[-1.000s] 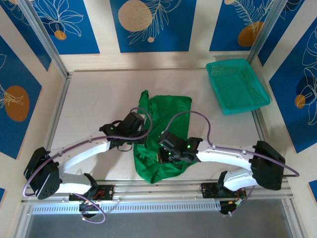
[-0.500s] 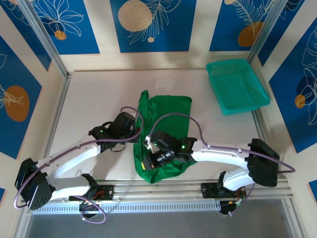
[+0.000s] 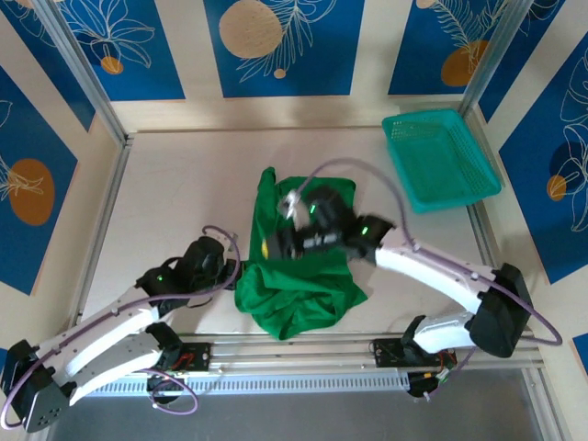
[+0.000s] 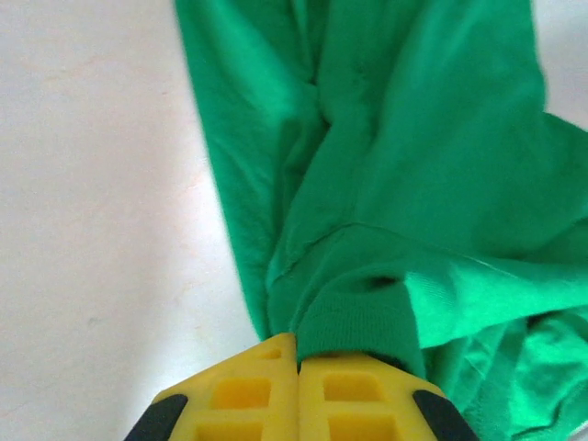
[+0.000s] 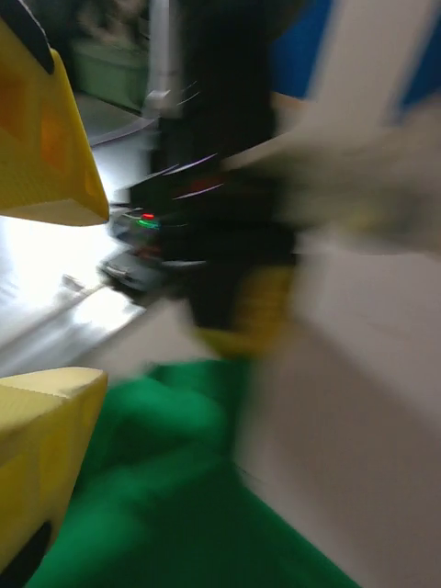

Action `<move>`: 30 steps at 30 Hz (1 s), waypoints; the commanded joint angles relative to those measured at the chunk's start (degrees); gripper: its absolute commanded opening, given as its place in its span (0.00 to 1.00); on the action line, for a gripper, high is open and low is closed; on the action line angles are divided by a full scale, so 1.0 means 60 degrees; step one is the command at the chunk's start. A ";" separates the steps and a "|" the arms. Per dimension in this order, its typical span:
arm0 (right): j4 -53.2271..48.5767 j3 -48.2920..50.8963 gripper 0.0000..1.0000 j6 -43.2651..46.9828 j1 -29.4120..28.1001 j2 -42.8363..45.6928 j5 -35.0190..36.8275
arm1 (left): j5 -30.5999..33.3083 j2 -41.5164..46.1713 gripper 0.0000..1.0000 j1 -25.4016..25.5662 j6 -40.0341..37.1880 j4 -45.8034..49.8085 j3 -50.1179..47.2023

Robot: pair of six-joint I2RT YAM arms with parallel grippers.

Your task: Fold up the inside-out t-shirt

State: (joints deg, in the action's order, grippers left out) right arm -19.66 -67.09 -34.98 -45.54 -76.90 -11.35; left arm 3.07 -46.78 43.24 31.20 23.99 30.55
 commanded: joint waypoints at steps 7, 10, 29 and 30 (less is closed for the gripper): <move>-0.0548 -0.2918 0.48 0.1758 0.2476 -0.3981 0.2864 | -0.2094 0.0034 0.00 -0.0032 0.0378 -0.1727 -0.0632; -0.1286 -0.4305 0.49 0.1825 0.2831 -0.5737 0.3240 | -0.2262 -0.0014 0.00 -0.0033 0.0562 -0.1840 -0.0814; -0.2793 -0.8561 0.38 0.1606 0.3298 -1.0090 0.3440 | -0.1975 0.0136 0.00 -0.0031 0.0674 -0.0838 -0.0448; -0.2879 -0.8744 0.37 0.1597 0.3286 -1.0236 0.3454 | -0.1977 0.0136 0.00 -0.0031 0.0678 -0.0841 -0.0451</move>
State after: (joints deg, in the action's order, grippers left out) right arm -34.28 -116.99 -25.47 -25.47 -135.79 10.13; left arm -8.86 -46.44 43.24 35.11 17.61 26.55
